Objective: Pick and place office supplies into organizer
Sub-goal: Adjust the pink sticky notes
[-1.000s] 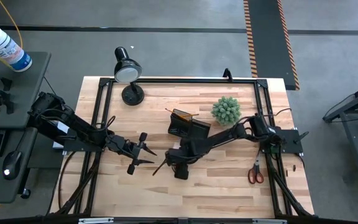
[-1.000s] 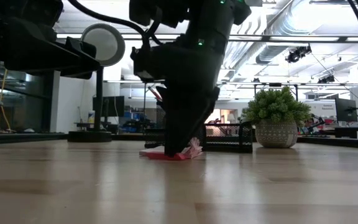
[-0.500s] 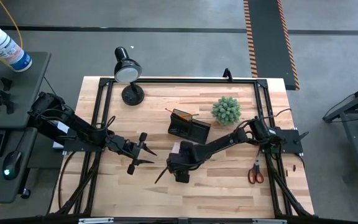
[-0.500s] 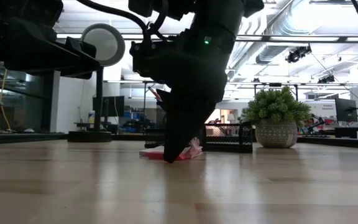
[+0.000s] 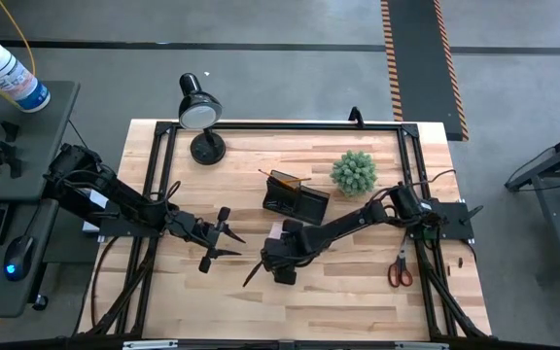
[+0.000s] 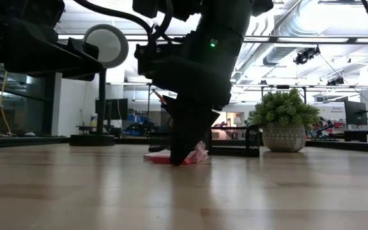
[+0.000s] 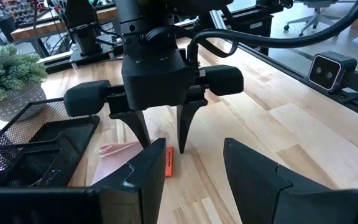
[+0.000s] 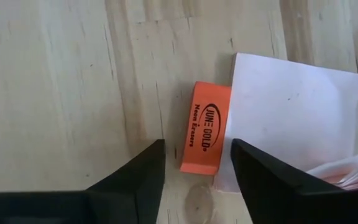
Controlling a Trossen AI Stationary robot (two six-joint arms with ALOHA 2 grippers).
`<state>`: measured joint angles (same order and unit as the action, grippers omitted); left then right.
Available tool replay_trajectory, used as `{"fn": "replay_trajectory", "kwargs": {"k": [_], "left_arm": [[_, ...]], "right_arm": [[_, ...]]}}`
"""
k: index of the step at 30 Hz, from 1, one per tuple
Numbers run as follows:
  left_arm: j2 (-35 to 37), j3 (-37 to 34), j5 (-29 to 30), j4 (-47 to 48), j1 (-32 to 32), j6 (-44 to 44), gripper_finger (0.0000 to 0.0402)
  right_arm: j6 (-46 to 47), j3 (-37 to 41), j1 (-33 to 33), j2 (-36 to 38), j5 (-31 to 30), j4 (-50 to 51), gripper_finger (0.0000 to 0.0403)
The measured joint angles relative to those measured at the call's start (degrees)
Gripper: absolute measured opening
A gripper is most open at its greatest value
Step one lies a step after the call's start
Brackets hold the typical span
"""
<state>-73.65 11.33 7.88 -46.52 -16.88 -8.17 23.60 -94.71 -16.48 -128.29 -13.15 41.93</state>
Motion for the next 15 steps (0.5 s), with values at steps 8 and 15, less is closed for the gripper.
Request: {"fn": "replay_trajectory", "kwargs": {"k": [8, 15], "left_arm": [[0.00, 0.00, 0.02, 0.00, 0.00, -0.07, 0.0150], [-0.01, 0.00, 0.02, 0.00, 0.00, -0.15, 0.0150]], "right_arm": [[1.39, -0.07, 1.26, 0.04, 2.66, 2.39, 0.0179], [0.99, -0.05, 1.54, 0.04, 3.32, 2.58, 0.0221]]}}
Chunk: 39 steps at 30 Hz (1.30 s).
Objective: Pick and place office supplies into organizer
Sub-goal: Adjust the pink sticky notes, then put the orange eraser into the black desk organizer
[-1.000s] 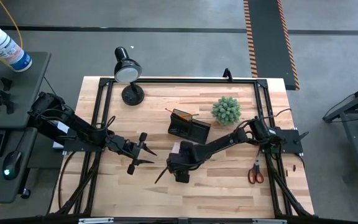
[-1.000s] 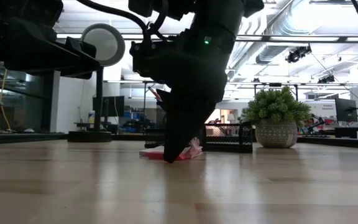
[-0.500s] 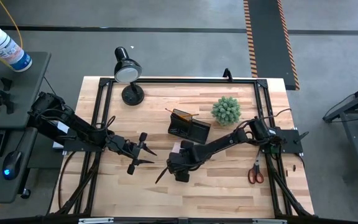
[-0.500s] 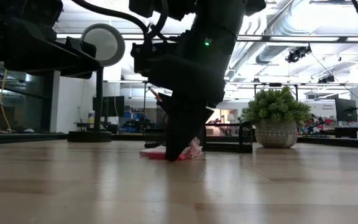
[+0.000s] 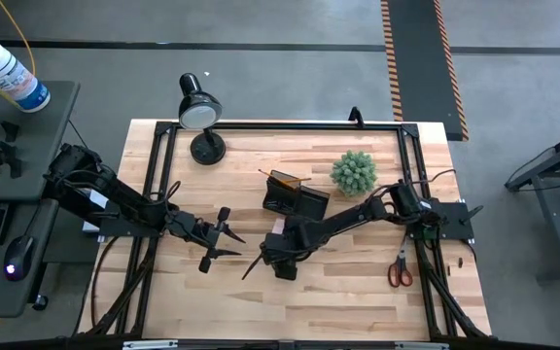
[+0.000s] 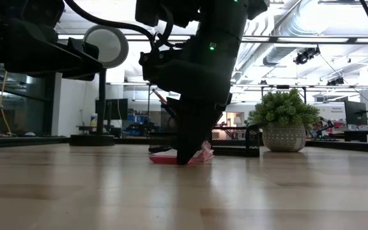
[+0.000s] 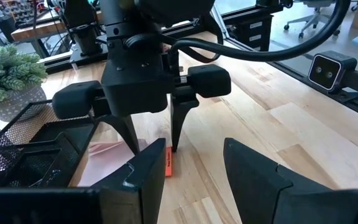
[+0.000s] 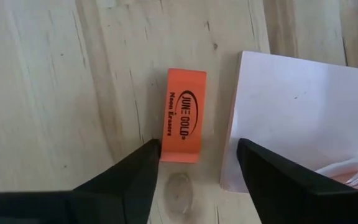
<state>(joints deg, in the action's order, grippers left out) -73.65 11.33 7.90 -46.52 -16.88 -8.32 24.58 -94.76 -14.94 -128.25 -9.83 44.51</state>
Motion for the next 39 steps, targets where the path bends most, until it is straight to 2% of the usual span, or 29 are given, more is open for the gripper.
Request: {"fn": "replay_trajectory", "kwargs": {"k": [10, 33, 39], "left_arm": [[0.00, 0.00, -0.01, 0.00, 0.00, -0.28, 0.0150], [-0.02, 0.00, 0.00, 0.20, 0.00, -0.39, 0.0150], [-0.02, 0.00, 0.00, 0.20, 0.00, -0.37, 0.0150]], "right_arm": [[-1.88, 0.00, -1.34, 0.06, -2.14, 0.03, 0.0263], [-5.32, -2.45, -5.00, -0.13, -8.29, 0.55, 0.0253], [-5.71, -2.49, -5.35, -0.13, -5.45, -1.40, 0.0246]]}}
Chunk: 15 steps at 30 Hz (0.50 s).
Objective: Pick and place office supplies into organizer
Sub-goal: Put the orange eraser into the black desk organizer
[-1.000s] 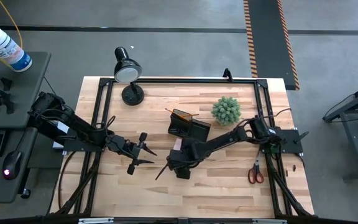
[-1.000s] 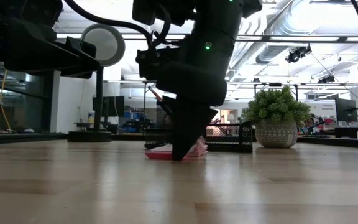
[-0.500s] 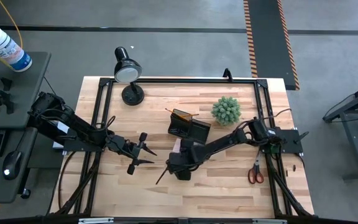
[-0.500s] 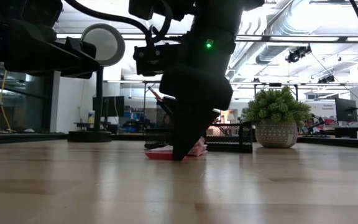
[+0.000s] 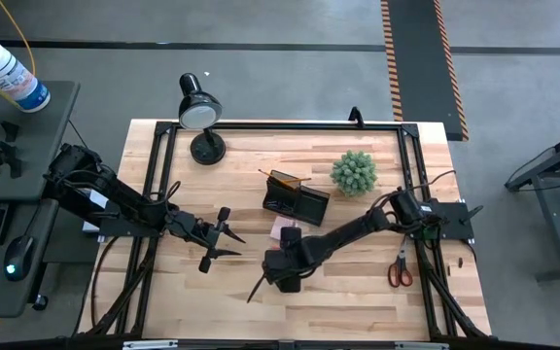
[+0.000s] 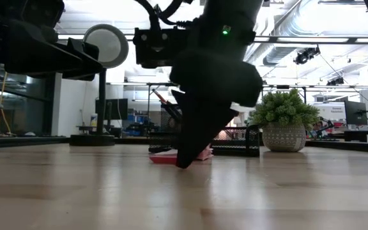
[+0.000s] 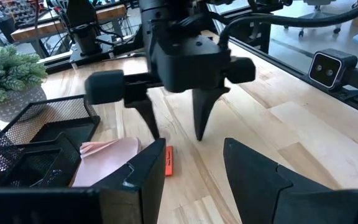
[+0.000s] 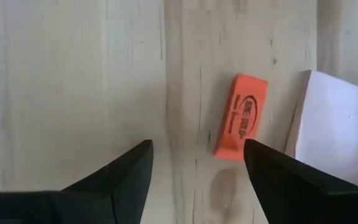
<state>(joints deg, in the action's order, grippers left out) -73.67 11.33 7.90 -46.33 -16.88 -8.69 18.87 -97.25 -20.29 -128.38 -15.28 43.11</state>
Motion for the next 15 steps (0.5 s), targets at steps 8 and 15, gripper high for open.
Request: {"fn": "replay_trajectory", "kwargs": {"k": [8, 15], "left_arm": [[0.00, 0.00, 0.00, 0.00, 0.00, 0.02, 0.0150], [0.00, 0.00, -0.89, 0.00, 0.00, 0.02, 0.0150]], "right_arm": [[0.38, -0.09, 3.29, 0.07, 2.42, -0.65, 0.0244], [2.02, -0.09, 5.40, 0.10, 9.80, -0.82, 0.0237]]}}
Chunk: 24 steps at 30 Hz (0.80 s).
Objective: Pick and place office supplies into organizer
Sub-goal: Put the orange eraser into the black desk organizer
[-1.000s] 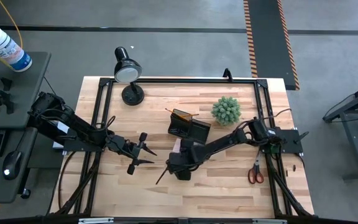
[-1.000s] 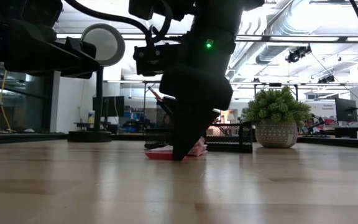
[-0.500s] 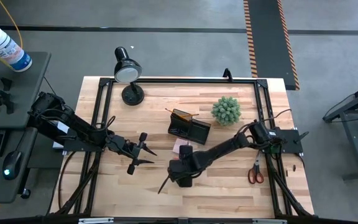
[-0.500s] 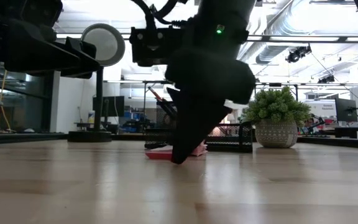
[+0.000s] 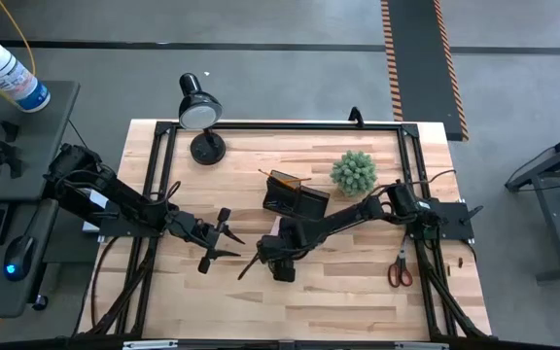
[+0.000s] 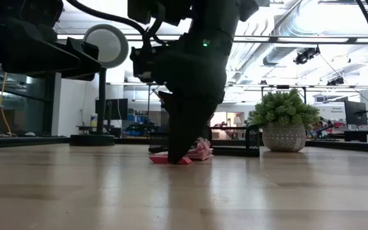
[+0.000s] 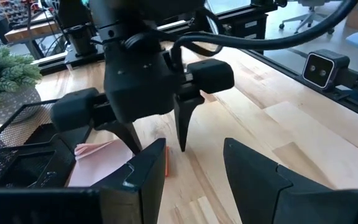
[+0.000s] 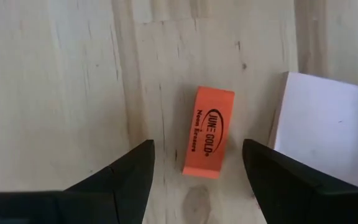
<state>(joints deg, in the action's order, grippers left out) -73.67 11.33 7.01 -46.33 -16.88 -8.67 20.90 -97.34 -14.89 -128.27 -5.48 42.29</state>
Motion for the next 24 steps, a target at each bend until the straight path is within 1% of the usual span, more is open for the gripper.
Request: {"fn": "replay_trajectory", "kwargs": {"k": [10, 13, 16, 24], "left_arm": [[0.00, 0.00, -0.13, -0.02, 0.00, 0.00, 0.0150], [0.00, 0.00, -0.13, -0.02, 0.00, 0.00, 0.0150], [0.00, 0.00, -0.13, -0.02, 0.00, 0.00, 0.0150], [0.00, 0.00, -0.55, -0.02, 0.00, -0.15, 0.0150]], "right_arm": [[0.51, -0.51, 0.30, -4.18, 1.64, -0.10, 0.0205], [0.30, -0.55, 0.30, -4.72, 1.92, -0.09, 0.0189], [0.07, -0.48, 0.28, -4.76, 1.94, -0.23, 0.0159], [0.01, -0.37, 0.26, -4.74, 2.11, -0.18, 0.0057]]}}
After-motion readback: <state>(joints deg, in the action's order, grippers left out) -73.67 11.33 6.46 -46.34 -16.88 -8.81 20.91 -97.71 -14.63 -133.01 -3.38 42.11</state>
